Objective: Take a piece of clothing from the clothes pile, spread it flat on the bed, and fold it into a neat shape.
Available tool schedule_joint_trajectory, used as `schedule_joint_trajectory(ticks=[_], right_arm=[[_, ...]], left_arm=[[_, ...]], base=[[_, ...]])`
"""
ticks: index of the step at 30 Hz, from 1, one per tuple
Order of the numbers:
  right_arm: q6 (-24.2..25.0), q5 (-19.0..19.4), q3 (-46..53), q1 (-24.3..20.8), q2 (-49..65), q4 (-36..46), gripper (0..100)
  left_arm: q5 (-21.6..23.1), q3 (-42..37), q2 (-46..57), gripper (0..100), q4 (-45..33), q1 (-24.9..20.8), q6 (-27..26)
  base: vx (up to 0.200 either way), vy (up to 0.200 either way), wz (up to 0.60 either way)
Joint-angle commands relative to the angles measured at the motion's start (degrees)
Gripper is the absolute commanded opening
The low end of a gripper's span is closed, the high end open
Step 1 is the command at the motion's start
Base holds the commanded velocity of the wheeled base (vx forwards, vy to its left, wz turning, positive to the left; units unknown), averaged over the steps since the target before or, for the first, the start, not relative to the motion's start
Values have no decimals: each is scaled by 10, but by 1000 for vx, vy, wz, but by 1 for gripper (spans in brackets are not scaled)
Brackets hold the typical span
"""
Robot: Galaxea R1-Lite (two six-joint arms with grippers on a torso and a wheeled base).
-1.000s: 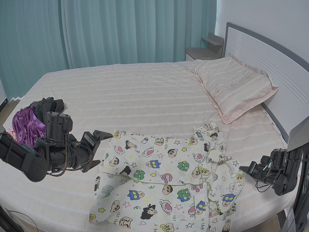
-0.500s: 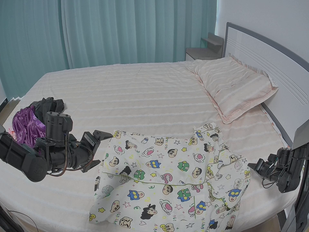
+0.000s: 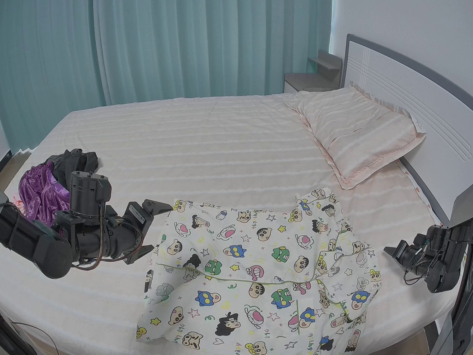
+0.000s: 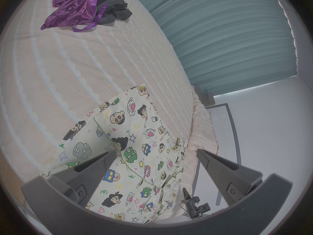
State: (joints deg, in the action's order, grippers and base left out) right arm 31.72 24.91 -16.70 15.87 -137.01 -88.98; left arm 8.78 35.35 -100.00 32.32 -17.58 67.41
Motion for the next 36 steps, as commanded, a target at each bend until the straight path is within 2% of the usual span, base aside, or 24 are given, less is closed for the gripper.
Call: schedule_joint_trajectory(ticks=[1, 2, 6, 12, 14, 17, 23, 30, 36], right_arm=[[0, 1, 3, 1, 9, -8, 0], [0, 1, 4, 0, 11, -8, 100], [6, 5, 8, -7, 39, -8, 100], [25, -14, -44, -67, 70, 36, 100], [30, -21, -112, -89, 98, 129, 100], [53, -21, -194, -112, 107, 224, 100], [68, -22, -373, -138, 47, 339, 100], [66, -25, -464, -160, -19, 383, 100], [62, -63, -533, -185, -68, 428, 100]], left_arm=[[0, 0, -1, 100, 0, -1, 1], [0, 0, -1, 100, 0, -1, 1], [-1, -1, 2, 100, 0, -6, 1], [-3, -8, 7, 100, 0, -25, 0], [-3, -10, 8, 100, 2, -26, 0], [-3, -11, 8, 100, 8, -28, 0], [-2, -14, 12, 100, 9, -30, 2], [-2, -15, 15, 100, 8, -36, 2], [-2, -18, 16, 100, 9, -40, 1]], base=[[0, 0, 0], [0, 0, 0], [0, 0, 0], [0, 0, 0], [0, 0, 0], [0, 0, 0], [0, 0, 0], [0, 0, 0], [0, 0, 0]])
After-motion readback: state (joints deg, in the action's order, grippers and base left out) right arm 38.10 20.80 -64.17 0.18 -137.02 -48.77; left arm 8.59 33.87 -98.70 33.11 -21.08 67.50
